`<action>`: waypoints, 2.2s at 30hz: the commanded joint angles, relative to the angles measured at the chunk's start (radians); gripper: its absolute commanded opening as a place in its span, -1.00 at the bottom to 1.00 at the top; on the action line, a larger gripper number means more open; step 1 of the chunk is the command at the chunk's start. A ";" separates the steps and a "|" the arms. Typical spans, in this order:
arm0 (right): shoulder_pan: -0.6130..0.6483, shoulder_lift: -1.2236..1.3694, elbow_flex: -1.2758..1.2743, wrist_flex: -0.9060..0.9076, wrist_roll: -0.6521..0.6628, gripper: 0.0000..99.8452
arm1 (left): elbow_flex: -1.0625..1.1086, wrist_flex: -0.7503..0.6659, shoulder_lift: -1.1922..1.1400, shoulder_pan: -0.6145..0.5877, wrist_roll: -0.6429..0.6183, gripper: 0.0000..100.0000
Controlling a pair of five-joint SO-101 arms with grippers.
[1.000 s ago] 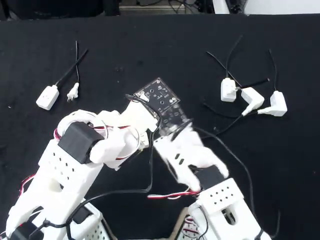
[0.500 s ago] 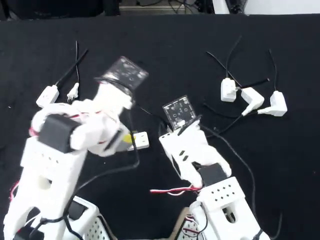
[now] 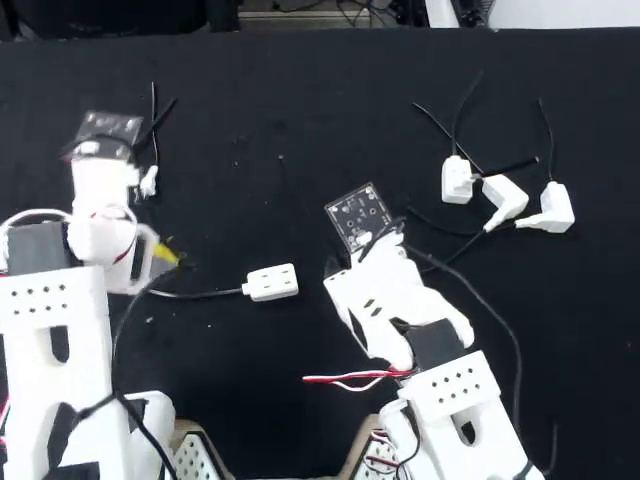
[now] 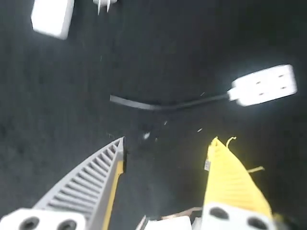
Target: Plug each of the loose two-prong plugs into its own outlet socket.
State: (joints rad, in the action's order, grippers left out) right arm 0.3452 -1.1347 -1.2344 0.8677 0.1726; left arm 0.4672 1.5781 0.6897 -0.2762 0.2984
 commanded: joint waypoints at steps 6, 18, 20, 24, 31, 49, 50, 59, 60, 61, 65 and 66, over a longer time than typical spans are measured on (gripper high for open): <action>-0.138 -0.010 -0.058 0.011 0.164 -0.91 | 0.394 -0.411 0.003 -0.038 -0.003 -0.46; -0.222 -0.007 0.025 0.003 0.374 -0.64 | 0.776 -0.925 0.014 0.143 -0.187 -0.46; -0.226 -0.007 0.025 -0.018 0.463 -0.69 | 0.797 -0.951 0.014 0.142 -0.190 -0.46; -0.249 0.061 -0.044 -0.144 0.572 -0.72 | 0.799 -0.954 0.014 0.131 -0.241 -0.46; -0.345 0.380 0.045 -0.242 0.634 -0.72 | 0.803 -0.956 0.005 0.077 -0.242 -0.46; -0.295 0.944 0.354 -0.241 0.706 -0.72 | 0.820 -0.957 0.003 0.079 -0.236 -0.46; -0.282 0.957 0.346 -0.235 0.707 -0.72 | 0.820 -0.957 0.003 0.079 -0.236 -0.46; -0.054 0.964 0.343 -0.009 0.703 -0.72 | 0.819 -0.957 0.003 0.079 -0.236 -0.46; -0.031 0.963 0.346 0.020 0.703 -0.72 | 0.819 -0.957 0.003 0.079 -0.236 -0.46; -0.014 0.955 0.349 0.041 0.701 -0.72 | 0.819 -0.957 0.003 0.079 -0.236 -0.46; 0.009 0.854 0.340 0.092 0.615 -0.72 | 0.819 -0.957 0.003 0.079 -0.235 -0.46; 0.009 0.812 0.334 0.114 0.601 -0.72 | 0.819 -0.957 0.003 0.079 -0.235 -0.46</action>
State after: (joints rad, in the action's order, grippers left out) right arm 0.3268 -0.2156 -0.9106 0.9321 0.8216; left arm 1.2958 0.6329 0.6897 -0.1903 0.0637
